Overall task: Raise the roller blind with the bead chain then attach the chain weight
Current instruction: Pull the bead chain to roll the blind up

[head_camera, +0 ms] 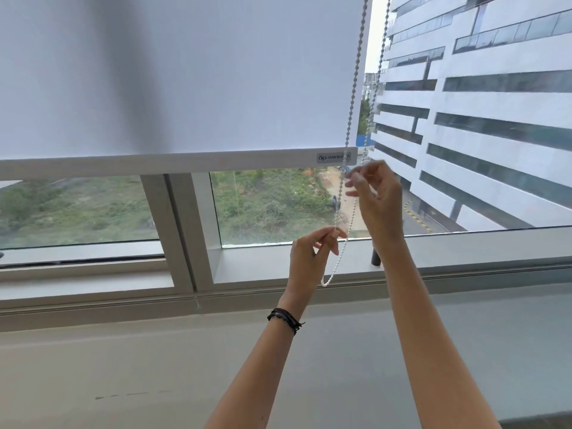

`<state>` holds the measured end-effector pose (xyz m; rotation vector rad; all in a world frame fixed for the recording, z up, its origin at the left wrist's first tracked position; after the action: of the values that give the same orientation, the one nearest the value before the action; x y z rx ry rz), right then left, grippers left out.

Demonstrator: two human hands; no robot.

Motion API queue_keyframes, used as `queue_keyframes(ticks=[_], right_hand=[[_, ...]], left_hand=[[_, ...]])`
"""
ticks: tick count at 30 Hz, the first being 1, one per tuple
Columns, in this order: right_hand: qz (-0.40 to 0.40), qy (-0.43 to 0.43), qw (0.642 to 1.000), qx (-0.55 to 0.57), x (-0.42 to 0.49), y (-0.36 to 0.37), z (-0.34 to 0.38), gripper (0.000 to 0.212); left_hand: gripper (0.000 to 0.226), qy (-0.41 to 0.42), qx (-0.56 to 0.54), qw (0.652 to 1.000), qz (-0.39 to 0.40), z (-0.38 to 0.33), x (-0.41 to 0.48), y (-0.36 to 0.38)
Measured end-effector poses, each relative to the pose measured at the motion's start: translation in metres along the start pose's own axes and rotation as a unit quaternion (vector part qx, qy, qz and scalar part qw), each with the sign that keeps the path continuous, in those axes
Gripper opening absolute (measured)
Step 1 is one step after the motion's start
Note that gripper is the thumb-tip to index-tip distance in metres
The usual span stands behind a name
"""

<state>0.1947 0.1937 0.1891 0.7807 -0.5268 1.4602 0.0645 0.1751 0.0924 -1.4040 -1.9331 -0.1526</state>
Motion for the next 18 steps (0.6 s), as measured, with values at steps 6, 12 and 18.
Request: queue_keyframes(ticks=[6, 12, 18], right_hand=[[0.062, -0.047, 0.996, 0.047, 0.04, 0.042, 0.05, 0.022], [0.037, -0.091, 0.995, 0.016, 0.048, 0.045, 0.059, 0.019], [0.029, -0.11, 0.993, 0.02, 0.046, 0.031, 0.06, 0.017]], left_hand=[[0.023, -0.009, -0.001, 1.0, 0.011, 0.002, -0.001, 0.0], [0.023, -0.009, -0.006, 1.0, 0.019, 0.0, -0.001, -0.002], [0.023, -0.001, -0.016, 1.0, 0.022, -0.002, -0.002, 0.01]])
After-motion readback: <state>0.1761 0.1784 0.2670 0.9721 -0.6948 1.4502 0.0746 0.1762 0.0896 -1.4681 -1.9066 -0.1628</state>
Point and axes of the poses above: each hand's wrist, its own x-axis towards the middle knuckle, its own y-axis out of the palm, z = x × y, the point moved 10 cm from there along x, towards the middle knuckle, and after that the axes turned 10 degrees about x, right-handed, at the moved point
